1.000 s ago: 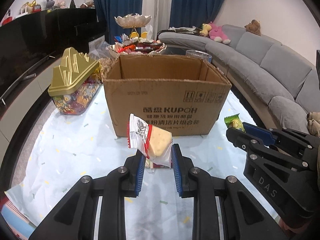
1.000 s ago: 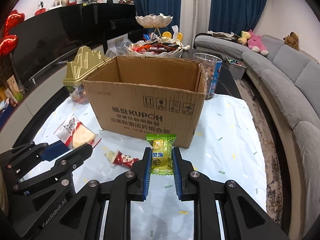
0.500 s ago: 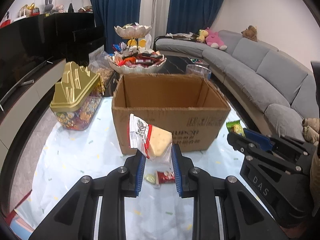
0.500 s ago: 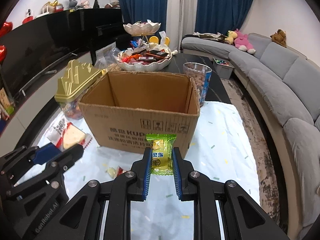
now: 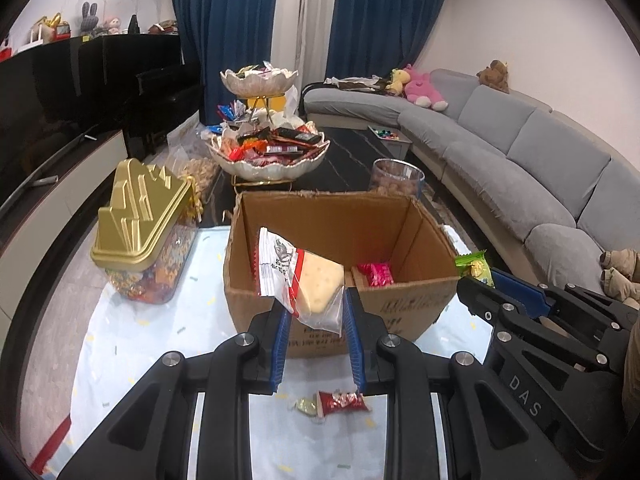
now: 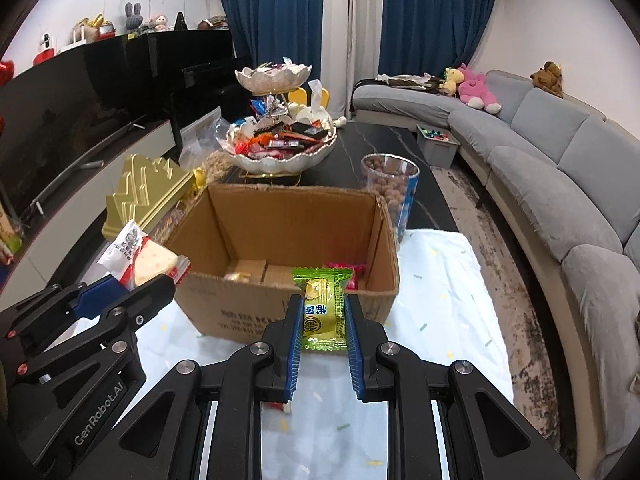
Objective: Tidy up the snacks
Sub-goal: 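Lift the wafer packet and green-yellow candy and carry both over the box, then open the left tool inside the box while the right tool opens to drop its candy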
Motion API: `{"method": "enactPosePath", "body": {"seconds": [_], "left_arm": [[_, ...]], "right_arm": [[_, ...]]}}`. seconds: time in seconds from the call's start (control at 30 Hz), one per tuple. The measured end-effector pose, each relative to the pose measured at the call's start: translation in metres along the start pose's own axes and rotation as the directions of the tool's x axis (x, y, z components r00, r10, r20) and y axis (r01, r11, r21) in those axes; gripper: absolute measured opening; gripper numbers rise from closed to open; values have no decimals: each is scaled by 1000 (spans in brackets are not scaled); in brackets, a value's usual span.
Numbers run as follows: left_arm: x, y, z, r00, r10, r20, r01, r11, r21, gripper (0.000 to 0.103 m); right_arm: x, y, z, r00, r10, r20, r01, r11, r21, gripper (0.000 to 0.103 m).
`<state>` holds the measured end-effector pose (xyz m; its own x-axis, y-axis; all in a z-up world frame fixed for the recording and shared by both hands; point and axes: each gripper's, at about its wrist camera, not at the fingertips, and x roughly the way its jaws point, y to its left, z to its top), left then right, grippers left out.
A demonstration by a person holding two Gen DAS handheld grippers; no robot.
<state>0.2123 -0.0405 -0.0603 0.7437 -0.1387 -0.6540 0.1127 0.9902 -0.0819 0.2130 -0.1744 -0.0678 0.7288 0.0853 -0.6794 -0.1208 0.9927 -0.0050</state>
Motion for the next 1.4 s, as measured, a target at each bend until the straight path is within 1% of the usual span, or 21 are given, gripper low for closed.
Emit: {"method": "enactPosePath", "body": {"seconds": [0.13,0.3,0.4,0.67,0.93,1.2,1.33,1.4], "left_arm": [[2,-1,10,1000,-1,8,1,1000,24,27],[7,4,22,1000,-4,9,4,1000,24,27],[13,9,28,1000,-9,6,9,1000,18,27],[33,13,43,999,-32,-4,32,999,44,27],[55,13,51,998,-51,-29,53,996,68,27],[75,12,55,997,-54,-50,58,995,86,26],[82,15,54,997,-46,-66,51,996,77,26],[81,17,54,997,-37,-65,42,997,69,29]], "right_arm": [[1,3,11,1000,0,15,0,1000,-1,21],[5,8,27,999,-3,33,3,1000,-11,21],[7,11,34,999,-5,43,6,1000,-21,21],[18,16,48,998,-10,54,12,999,-42,21],[40,14,54,999,-18,35,20,998,-56,21],[63,12,57,1000,-15,-7,14,998,-64,21],[75,9,57,999,-7,-41,5,998,-57,22],[77,7,57,999,-17,-44,14,999,-49,23]]}}
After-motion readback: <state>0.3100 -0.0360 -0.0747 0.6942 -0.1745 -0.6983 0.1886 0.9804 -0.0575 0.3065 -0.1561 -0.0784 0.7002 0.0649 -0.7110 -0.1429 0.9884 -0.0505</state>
